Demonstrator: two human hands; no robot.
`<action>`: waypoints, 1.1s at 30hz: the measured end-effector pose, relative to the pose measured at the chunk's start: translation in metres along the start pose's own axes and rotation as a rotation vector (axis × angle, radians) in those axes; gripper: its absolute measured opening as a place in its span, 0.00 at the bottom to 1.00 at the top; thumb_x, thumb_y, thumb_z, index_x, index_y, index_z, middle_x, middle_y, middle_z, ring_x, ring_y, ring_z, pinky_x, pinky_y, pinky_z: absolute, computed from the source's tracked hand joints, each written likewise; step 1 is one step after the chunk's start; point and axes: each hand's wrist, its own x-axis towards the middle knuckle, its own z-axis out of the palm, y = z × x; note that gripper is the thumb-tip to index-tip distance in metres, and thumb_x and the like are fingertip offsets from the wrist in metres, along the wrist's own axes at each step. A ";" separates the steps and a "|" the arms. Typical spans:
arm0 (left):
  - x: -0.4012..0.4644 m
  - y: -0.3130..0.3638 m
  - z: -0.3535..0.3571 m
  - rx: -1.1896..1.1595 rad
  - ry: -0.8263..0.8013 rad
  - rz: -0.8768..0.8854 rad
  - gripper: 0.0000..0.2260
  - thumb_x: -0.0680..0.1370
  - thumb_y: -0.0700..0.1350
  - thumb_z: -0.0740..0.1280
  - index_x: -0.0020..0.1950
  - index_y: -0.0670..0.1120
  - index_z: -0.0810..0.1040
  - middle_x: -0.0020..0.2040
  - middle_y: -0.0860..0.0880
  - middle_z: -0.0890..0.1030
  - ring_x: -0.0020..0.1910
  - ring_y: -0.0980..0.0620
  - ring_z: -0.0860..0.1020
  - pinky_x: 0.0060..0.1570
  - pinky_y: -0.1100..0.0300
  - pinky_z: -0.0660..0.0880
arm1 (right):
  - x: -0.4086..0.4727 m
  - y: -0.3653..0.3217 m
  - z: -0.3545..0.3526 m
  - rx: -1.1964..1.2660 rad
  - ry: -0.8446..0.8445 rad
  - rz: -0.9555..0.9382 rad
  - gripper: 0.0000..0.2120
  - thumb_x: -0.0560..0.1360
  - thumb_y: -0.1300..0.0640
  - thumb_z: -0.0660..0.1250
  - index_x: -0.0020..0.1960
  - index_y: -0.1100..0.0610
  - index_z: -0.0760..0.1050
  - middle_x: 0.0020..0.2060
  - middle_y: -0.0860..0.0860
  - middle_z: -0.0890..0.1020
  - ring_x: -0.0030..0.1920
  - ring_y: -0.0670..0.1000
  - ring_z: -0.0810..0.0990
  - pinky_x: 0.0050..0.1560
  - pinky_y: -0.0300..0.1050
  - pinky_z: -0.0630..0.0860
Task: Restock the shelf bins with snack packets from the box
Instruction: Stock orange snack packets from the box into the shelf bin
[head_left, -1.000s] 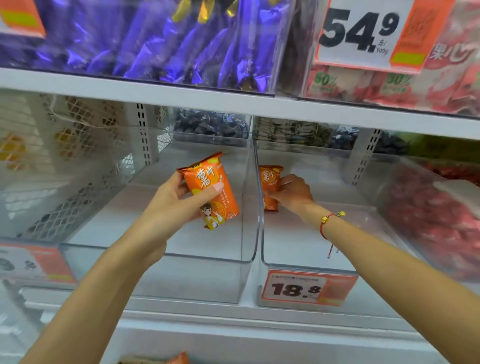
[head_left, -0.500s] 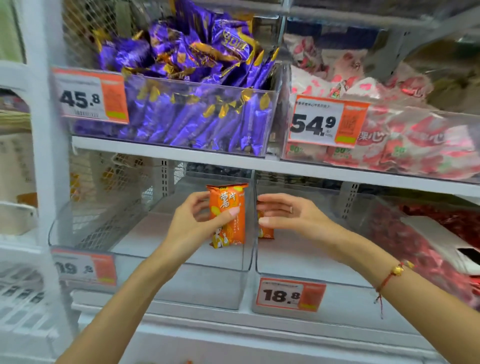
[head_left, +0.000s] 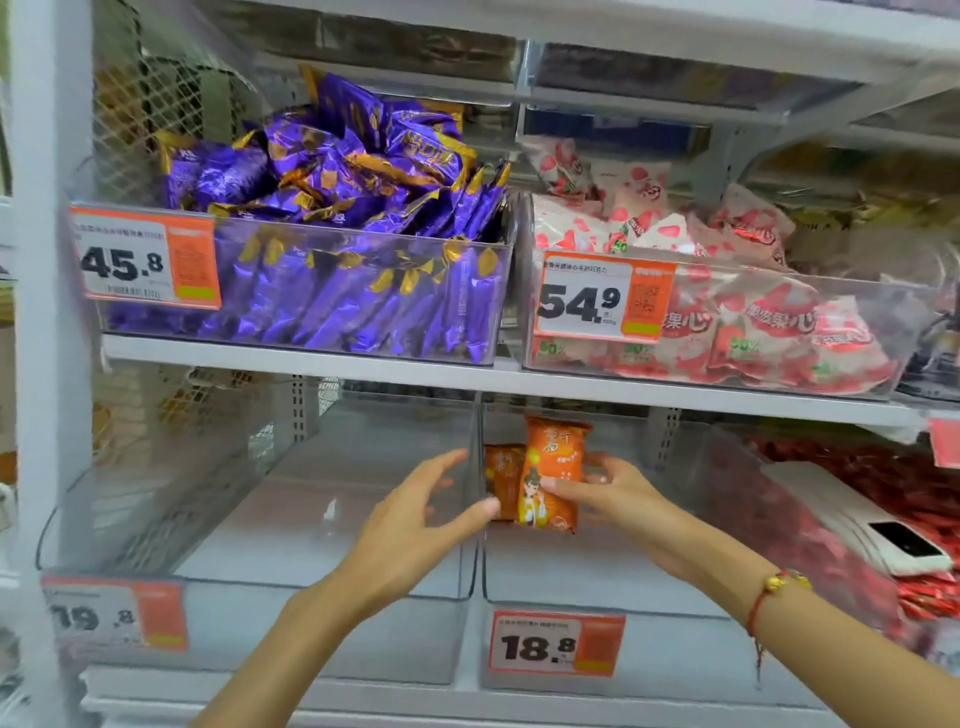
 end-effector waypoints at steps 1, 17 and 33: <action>0.000 -0.003 0.002 0.039 -0.040 0.014 0.32 0.63 0.76 0.62 0.66 0.72 0.64 0.64 0.71 0.70 0.63 0.70 0.70 0.64 0.60 0.70 | 0.012 0.005 -0.001 -0.026 0.027 0.025 0.28 0.68 0.53 0.76 0.64 0.53 0.69 0.55 0.49 0.80 0.52 0.44 0.80 0.48 0.38 0.75; 0.001 -0.013 0.009 0.063 -0.084 0.086 0.36 0.63 0.73 0.65 0.70 0.69 0.63 0.62 0.70 0.72 0.56 0.71 0.74 0.56 0.58 0.78 | 0.103 0.068 0.041 -0.247 0.143 -0.002 0.22 0.69 0.61 0.75 0.58 0.58 0.69 0.55 0.57 0.79 0.53 0.54 0.79 0.52 0.54 0.80; -0.028 0.003 0.014 0.461 0.329 0.372 0.13 0.78 0.58 0.63 0.61 0.56 0.75 0.56 0.61 0.77 0.54 0.60 0.75 0.42 0.62 0.70 | -0.006 0.012 0.013 -0.524 -0.013 -0.228 0.13 0.75 0.59 0.70 0.59 0.55 0.77 0.53 0.49 0.81 0.56 0.48 0.79 0.53 0.39 0.74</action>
